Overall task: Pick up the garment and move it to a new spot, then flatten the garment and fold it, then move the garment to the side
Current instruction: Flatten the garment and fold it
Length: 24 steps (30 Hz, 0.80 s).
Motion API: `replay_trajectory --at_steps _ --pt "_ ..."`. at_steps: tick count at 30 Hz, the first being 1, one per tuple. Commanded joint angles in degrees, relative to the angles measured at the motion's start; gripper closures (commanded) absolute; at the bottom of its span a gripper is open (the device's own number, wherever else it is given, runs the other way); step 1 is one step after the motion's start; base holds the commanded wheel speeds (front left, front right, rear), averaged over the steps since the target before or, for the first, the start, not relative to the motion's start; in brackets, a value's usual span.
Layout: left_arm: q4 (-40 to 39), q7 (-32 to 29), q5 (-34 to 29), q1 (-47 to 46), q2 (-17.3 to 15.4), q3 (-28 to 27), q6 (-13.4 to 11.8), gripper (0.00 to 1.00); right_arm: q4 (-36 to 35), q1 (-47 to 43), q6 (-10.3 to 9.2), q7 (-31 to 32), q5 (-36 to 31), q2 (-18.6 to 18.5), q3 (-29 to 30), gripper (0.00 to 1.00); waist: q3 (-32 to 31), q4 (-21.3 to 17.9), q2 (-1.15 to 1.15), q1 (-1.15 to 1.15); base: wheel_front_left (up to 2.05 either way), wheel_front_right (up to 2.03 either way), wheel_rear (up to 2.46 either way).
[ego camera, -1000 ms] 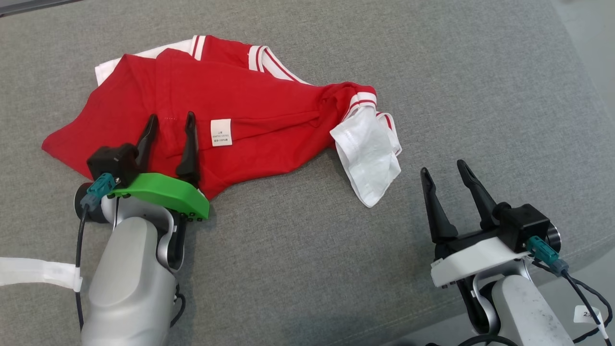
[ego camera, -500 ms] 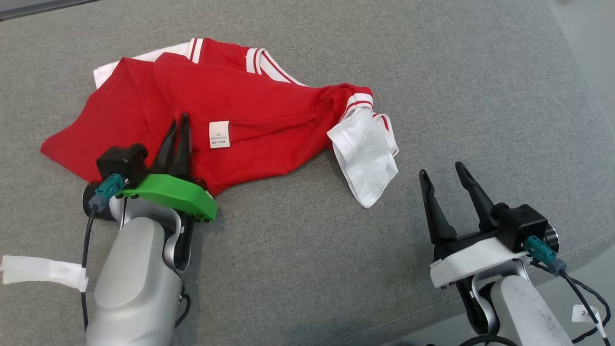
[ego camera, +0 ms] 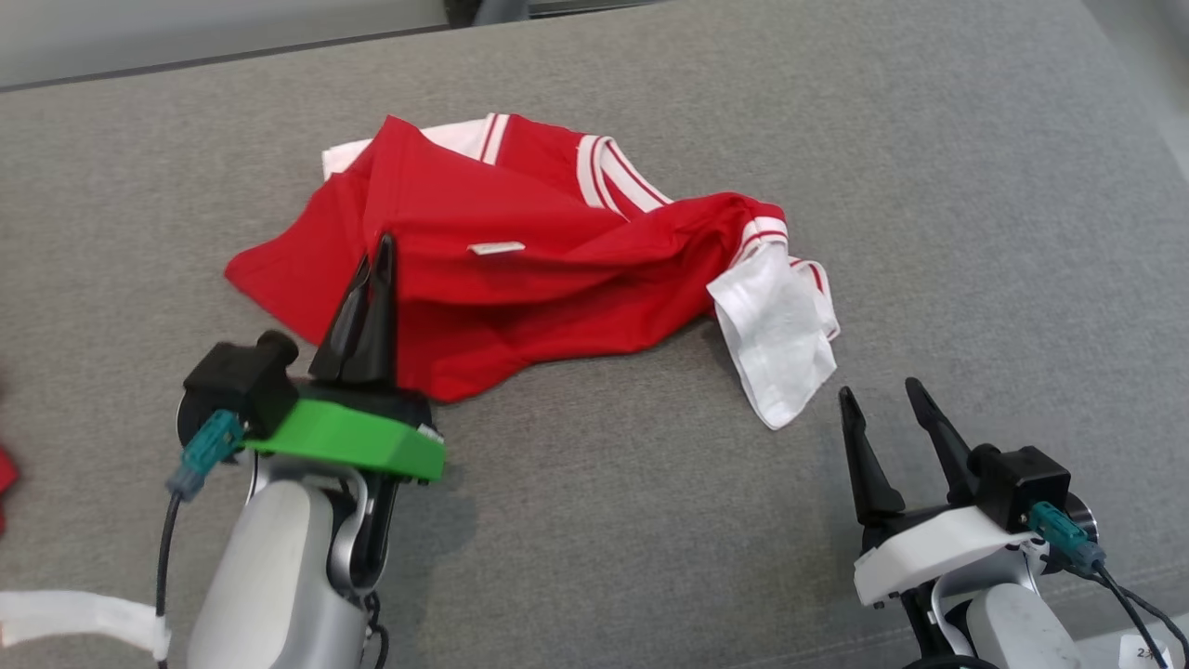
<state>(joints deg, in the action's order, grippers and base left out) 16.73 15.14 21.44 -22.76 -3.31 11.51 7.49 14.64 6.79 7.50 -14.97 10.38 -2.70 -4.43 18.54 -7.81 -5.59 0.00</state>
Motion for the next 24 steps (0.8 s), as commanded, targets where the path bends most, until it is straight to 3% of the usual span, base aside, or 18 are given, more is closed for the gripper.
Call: replay_trajectory --at_steps 1,7,19,20,21,24 --pt "-0.3 0.0 0.3 2.4 -0.7 -0.4 0.0 1.00 0.2 -1.2 -0.02 -0.1 0.3 -0.2 0.0 0.00 -5.2 6.3 0.01 0.00 0.00 0.00 0.00" --pt "0.1 0.0 0.9 10.9 -2.0 -5.3 0.0 1.00 0.8 -2.1 -0.03 -0.1 0.9 -0.2 -1.0 0.00 -7.1 8.7 0.01 0.00 0.00 0.00 0.00" --pt "7.9 0.0 2.4 20.7 -0.2 -11.6 0.0 0.97 1.5 -4.3 -0.03 -0.1 -2.1 -0.2 0.3 0.00 -9.3 5.9 0.01 0.00 0.00 0.00 0.00" --pt "8.9 0.0 2.5 21.2 -0.1 -12.3 0.0 0.85 1.6 -4.6 -0.03 -0.1 -2.3 -0.1 0.4 0.00 -9.8 5.5 0.01 0.00 0.00 0.00 0.00" --pt "10.7 0.0 2.4 22.5 0.1 -13.2 0.0 0.00 1.9 -5.1 -0.03 -0.1 -2.6 -0.2 0.3 0.00 -11.1 4.9 0.01 0.00 0.00 0.00 0.00" --pt "11.8 0.0 1.7 23.5 0.3 -15.0 0.0 0.00 1.8 -5.8 -0.03 -0.1 -2.7 -0.2 0.6 0.00 -12.3 4.3 0.01 0.00 0.00 0.00 0.00"
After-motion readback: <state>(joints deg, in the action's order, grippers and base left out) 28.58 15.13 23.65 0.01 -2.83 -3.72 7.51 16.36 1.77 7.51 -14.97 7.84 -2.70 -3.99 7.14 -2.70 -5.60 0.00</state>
